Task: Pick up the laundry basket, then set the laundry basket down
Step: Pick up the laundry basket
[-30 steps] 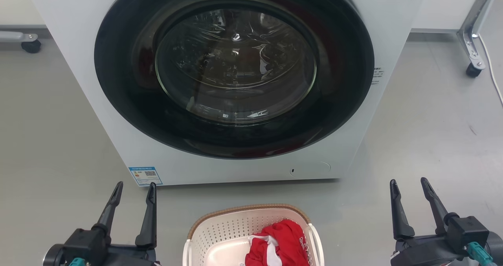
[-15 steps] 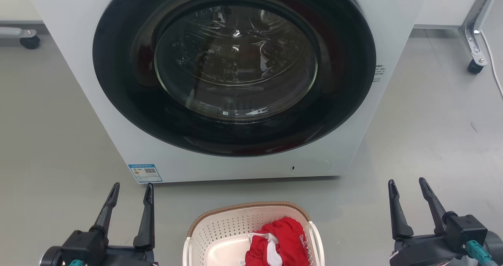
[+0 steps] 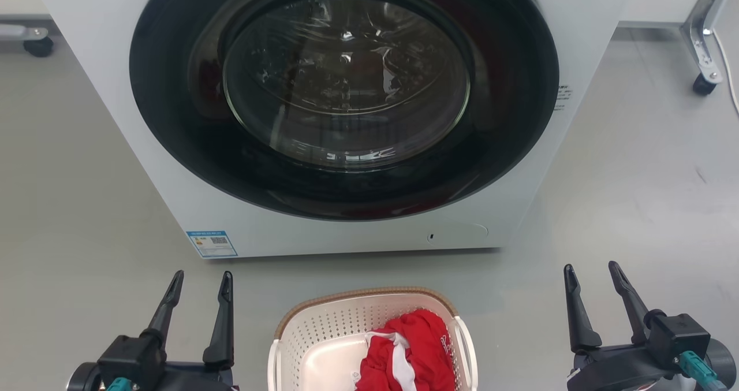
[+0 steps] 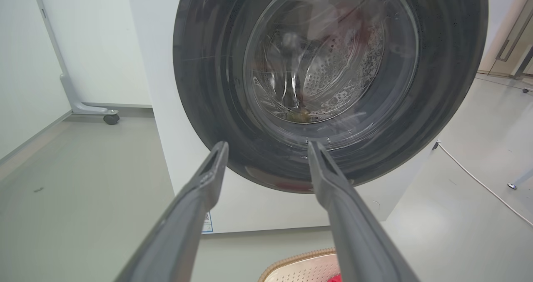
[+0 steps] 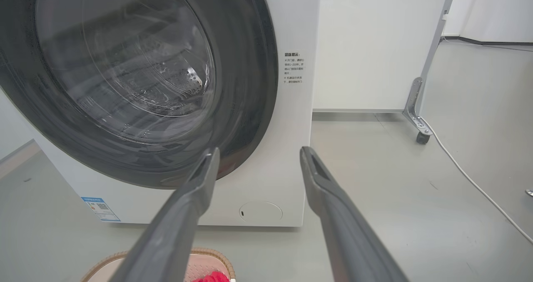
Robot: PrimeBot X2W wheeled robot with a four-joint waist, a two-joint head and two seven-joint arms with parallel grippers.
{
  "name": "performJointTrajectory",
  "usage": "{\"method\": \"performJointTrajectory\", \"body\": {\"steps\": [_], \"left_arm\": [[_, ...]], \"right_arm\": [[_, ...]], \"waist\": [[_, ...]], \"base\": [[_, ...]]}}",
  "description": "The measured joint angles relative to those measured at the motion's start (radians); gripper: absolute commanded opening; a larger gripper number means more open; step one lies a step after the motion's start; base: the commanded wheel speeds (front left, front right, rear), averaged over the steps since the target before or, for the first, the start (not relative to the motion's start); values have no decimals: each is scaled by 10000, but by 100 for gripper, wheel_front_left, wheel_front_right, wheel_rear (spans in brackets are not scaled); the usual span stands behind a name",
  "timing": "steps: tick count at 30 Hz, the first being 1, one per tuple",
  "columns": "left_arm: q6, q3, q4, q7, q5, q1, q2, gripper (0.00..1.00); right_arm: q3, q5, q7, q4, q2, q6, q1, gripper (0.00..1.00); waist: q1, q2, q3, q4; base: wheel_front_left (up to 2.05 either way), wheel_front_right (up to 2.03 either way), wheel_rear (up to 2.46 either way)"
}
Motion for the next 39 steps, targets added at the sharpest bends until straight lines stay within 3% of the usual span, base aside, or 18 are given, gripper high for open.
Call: {"method": "performJointTrajectory", "body": {"steps": [20,31,39], "left_arm": [[-105,-337,644,805,-128,-954,-389,100],[-466,-433,1603,1421,-479,-2253,-389,100],[-984,-504,2863,1785,-754,-3221,-562,100]], "right_arm": [[186,167,443,397,201,13,-1027,100],[359,169,527,963,334,63,-2173,100],[610,169,523,1858,389,203,-2936,100]], "waist": [[2,0,2285,-44],[2,0,3900,-87],[3,1,5040,-91]], "base": [[0,0,0],[0,0,0],[0,0,0]]}}
